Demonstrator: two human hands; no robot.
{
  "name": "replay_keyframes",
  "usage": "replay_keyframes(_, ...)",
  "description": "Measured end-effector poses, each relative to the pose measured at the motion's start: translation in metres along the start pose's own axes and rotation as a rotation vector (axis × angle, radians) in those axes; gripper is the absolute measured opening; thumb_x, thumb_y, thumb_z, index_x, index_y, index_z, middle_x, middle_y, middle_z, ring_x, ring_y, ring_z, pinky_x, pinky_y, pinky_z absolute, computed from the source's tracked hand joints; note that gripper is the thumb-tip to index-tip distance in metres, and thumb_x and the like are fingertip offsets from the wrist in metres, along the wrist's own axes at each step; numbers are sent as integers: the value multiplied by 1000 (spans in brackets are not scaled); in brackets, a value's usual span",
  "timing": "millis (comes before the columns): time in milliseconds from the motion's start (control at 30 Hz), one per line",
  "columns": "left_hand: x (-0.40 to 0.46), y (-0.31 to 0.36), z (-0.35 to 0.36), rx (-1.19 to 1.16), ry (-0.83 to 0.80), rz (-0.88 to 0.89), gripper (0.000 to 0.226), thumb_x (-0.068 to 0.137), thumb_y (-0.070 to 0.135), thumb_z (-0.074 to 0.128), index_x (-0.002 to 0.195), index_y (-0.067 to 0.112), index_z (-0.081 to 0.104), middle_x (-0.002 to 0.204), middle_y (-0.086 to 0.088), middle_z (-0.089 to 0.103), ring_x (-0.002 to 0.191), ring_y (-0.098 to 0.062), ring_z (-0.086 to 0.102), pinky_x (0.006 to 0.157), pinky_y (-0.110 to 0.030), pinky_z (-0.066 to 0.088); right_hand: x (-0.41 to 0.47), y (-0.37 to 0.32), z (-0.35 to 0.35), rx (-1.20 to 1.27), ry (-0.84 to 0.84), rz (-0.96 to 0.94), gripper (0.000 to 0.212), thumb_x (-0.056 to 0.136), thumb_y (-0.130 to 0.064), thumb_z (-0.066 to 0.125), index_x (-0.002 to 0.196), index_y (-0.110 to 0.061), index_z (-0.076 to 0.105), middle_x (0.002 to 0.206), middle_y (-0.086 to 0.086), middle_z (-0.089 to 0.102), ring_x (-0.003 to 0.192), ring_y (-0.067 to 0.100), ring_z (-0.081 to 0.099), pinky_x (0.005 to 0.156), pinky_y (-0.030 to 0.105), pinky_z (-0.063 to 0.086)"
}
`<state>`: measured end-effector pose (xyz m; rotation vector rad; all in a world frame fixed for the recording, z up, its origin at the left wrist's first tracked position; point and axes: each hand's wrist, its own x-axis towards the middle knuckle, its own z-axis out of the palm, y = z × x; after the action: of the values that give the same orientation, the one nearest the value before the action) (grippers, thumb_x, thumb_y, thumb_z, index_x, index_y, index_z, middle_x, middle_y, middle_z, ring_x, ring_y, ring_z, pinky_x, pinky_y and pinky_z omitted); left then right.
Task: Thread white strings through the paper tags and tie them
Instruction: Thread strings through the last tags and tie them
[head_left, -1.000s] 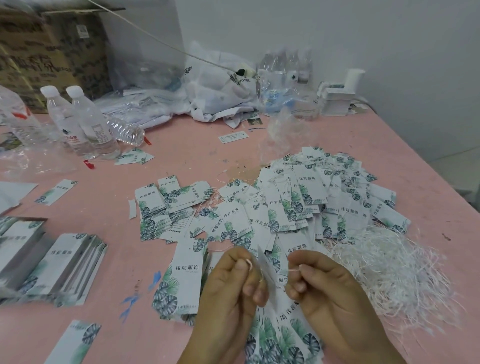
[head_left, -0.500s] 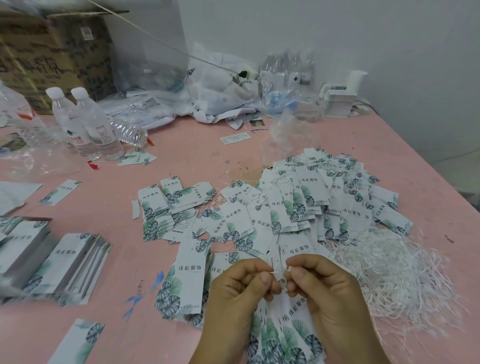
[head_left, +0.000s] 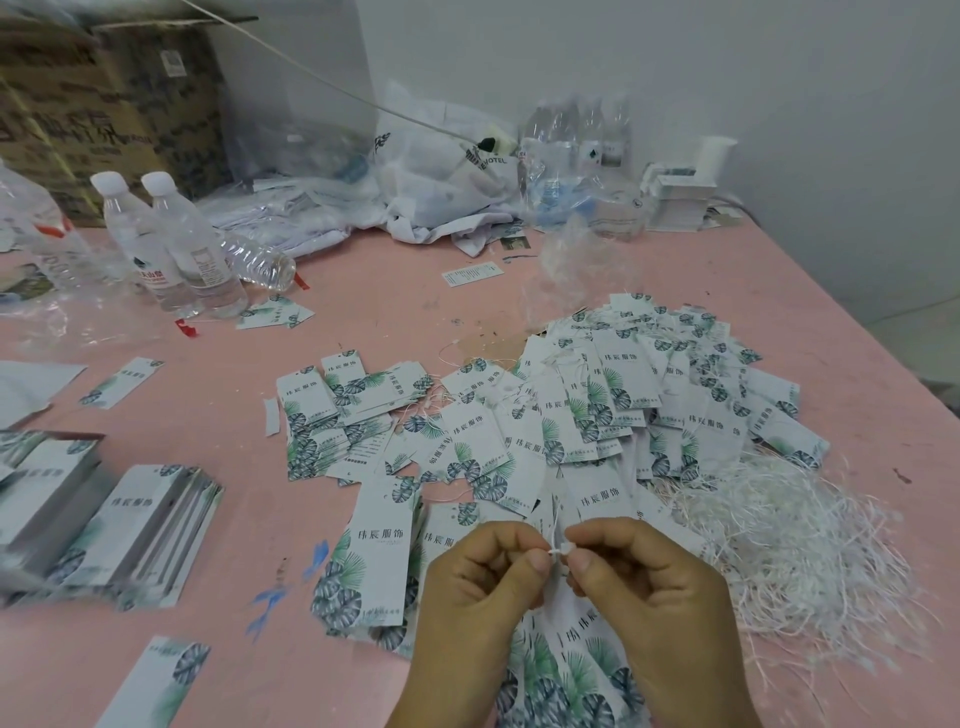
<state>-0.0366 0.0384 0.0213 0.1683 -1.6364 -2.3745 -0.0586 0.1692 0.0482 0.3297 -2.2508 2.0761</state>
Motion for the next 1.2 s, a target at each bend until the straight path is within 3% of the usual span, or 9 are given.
replay_keyframes(167,0,1,-1,35,34,12,16,62,32,76,68,18,73,53,1,55,50,-8,48,52,-16,42,-1,-1,0,-121,19,-103,42,75,6,74,83,-35,74,72,-7,72,67,9,68,64,13,52)
replay_keyframes(333,0,0,-1,54,53,10,17,62,35,76,69,19,73,54,1,55,51,-9,47,52,-17,42,-4,-7,2,-54,38,-79,18,71,-24,70,81,-39,74,69,-4,72,62,9,68,61,16,54)
replay_keyframes(567,-1,4,1,44,34,4,17,62,33,76,68,18,73,52,2,53,49,-7,48,52,-15,42,-1,-5,-3,-82,34,-13,16,73,-46,61,79,-34,71,59,1,63,49,1,51,50,15,45)
replay_keyframes(867,-3,2,2,87,16,-1,18,64,34,76,69,17,73,52,2,51,51,-9,44,51,-19,38,2,-4,-2,3,-36,117,30,62,-53,65,72,-25,71,52,3,59,45,9,45,44,23,40)
replay_keyframes(1200,-3,3,2,109,-2,-2,17,66,35,74,68,18,72,52,3,47,51,-9,40,49,-18,35,0,-6,-1,-8,-59,131,22,64,-47,66,68,-26,71,52,5,59,43,11,44,43,24,40)
